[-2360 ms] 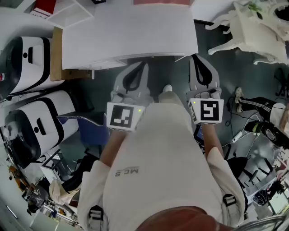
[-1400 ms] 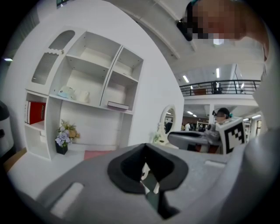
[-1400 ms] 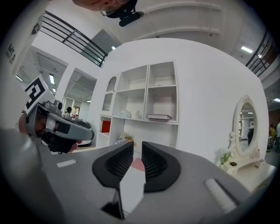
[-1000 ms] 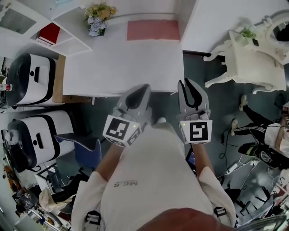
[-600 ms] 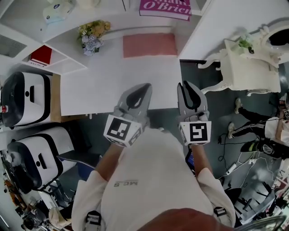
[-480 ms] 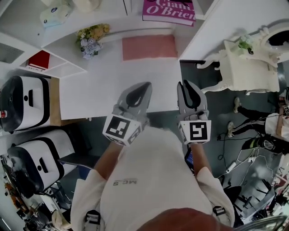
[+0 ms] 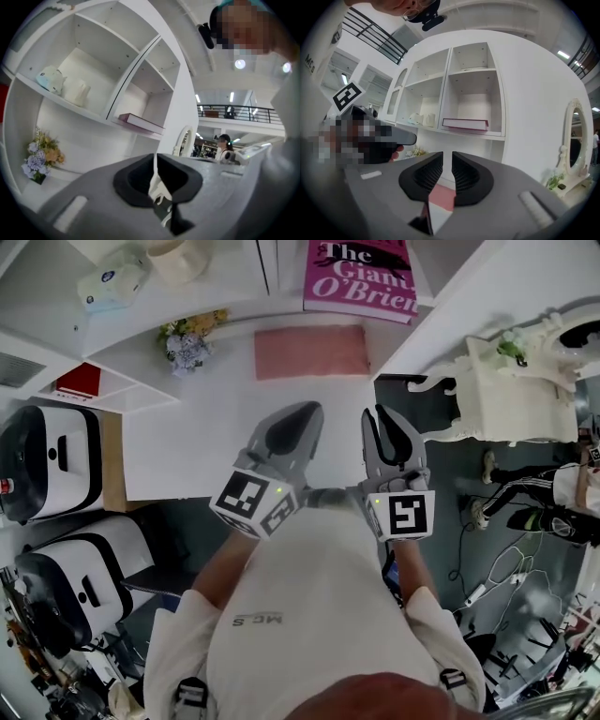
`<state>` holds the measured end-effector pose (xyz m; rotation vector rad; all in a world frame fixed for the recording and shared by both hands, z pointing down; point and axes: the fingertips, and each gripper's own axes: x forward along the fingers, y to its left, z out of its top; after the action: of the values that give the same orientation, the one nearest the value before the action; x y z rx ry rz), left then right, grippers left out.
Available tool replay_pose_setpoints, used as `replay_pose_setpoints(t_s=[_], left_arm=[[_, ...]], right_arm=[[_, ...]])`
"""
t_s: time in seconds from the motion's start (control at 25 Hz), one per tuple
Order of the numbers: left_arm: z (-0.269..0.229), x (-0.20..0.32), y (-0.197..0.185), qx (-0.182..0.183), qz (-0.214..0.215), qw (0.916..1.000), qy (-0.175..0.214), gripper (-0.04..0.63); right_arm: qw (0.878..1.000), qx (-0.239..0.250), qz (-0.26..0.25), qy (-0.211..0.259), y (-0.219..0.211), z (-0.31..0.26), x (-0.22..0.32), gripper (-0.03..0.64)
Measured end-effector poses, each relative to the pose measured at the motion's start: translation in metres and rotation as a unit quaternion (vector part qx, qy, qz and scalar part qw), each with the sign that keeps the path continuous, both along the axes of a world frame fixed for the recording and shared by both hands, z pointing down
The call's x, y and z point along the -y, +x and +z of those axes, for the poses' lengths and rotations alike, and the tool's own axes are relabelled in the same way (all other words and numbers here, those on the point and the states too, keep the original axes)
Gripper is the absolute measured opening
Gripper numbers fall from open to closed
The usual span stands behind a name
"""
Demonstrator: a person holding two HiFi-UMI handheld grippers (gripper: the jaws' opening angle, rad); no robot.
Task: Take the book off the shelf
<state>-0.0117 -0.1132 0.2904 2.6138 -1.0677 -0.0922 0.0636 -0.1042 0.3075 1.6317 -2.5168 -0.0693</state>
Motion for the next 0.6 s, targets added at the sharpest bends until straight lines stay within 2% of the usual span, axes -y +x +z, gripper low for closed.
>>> replay_pose_setpoints(t_s=[0.04, 0.24, 0.4, 0.48, 0.6], left_arm=[[0.000, 0.003, 0.000, -0.007, -0.004, 1.0000, -0.005, 0.033], [-0.008, 0.021, 0.002, -0.073, -0.016, 0.9961, -0.048, 0.049], [-0.015, 0.039, 0.011, -0.104, -0.005, 0.9925, -0.063, 0.138], [-0.021, 0.048, 0.012, -0.132, 0.002, 0.9882, -0.078, 0.159], [-0.029, 0.063, 0.014, -0.191, 0.008, 0.9754, -0.110, 0.192]], right_arm=[[1.000, 0.003, -0.001, 0.002, 0.000, -0.001, 0.002, 0.060], [1.000, 0.001, -0.012, 0.000, 0.004, -0.001, 0.009, 0.060], [1.000, -0.006, -0.017, 0.003, 0.009, -0.003, 0.014, 0.058], [1.000, -0.004, -0.021, 0.007, 0.008, -0.005, 0.017, 0.058], [1.000, -0.001, -0.026, 0.011, 0.008, -0.007, 0.021, 0.058]])
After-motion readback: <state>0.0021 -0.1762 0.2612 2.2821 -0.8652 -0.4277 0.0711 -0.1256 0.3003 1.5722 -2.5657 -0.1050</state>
